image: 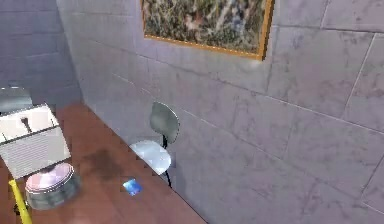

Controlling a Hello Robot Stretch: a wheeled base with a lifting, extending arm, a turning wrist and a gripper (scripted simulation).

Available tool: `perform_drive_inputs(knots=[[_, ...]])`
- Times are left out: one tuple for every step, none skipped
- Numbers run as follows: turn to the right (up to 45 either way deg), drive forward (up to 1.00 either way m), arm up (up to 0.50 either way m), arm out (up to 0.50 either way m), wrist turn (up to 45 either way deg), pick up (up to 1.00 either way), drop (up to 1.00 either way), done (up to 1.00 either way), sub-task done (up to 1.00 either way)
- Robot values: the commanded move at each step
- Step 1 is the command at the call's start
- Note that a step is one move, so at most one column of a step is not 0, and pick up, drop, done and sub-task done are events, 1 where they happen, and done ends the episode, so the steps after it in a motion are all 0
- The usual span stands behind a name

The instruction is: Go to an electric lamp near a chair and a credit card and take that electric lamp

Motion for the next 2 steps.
perform_drive_inputs(knots=[[-45.0,0.00,0.00,0.00,0.0,0.00,0.00,0.00,0.00],[-45.0,0.00,0.00,0.00,0.0,0.00,0.00,0.00,0.00]])
